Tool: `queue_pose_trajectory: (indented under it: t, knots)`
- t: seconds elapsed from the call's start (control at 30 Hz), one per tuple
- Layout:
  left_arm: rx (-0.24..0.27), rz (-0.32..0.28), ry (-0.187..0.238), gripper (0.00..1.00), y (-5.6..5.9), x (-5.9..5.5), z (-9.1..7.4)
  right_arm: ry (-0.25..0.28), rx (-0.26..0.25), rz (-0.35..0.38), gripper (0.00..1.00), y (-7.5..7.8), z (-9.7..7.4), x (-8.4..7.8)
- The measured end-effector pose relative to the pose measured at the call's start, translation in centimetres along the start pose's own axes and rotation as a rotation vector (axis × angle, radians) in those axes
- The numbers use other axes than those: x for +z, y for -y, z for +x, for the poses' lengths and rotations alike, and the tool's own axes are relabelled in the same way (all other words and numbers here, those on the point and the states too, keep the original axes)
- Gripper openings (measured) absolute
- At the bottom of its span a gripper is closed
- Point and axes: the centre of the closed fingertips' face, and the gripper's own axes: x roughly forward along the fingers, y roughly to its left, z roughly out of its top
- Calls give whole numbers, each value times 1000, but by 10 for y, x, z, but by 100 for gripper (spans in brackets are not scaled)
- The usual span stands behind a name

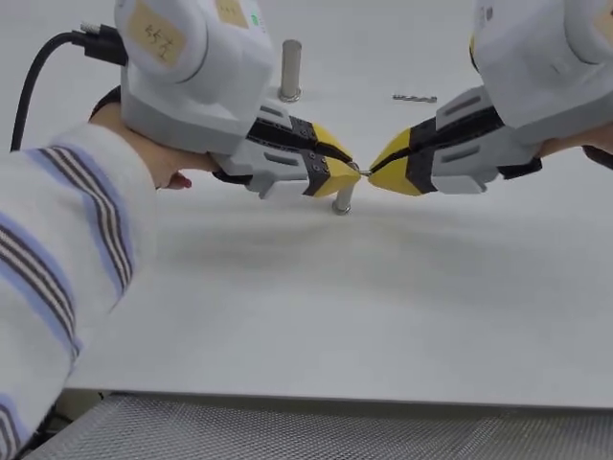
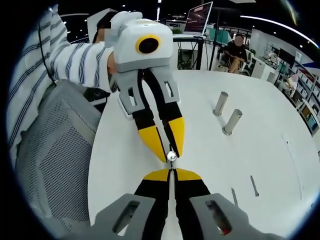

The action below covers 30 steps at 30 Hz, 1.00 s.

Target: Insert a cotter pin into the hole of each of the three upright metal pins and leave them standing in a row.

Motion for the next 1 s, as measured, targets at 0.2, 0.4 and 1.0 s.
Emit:
queue_pose_trajectory:
  t: [0.2,0.4,1.0]
  knots:
    - [-3,4,1,5,3,2,0,-6,1,-34,0,-1,2,3]
    - [9,-17,2,6,2,2,-1,-2,-5,-31,0,0,1,4]
    - [46,-26,33,30,6,10,-26,96,-73,74,12,-3,3,-4]
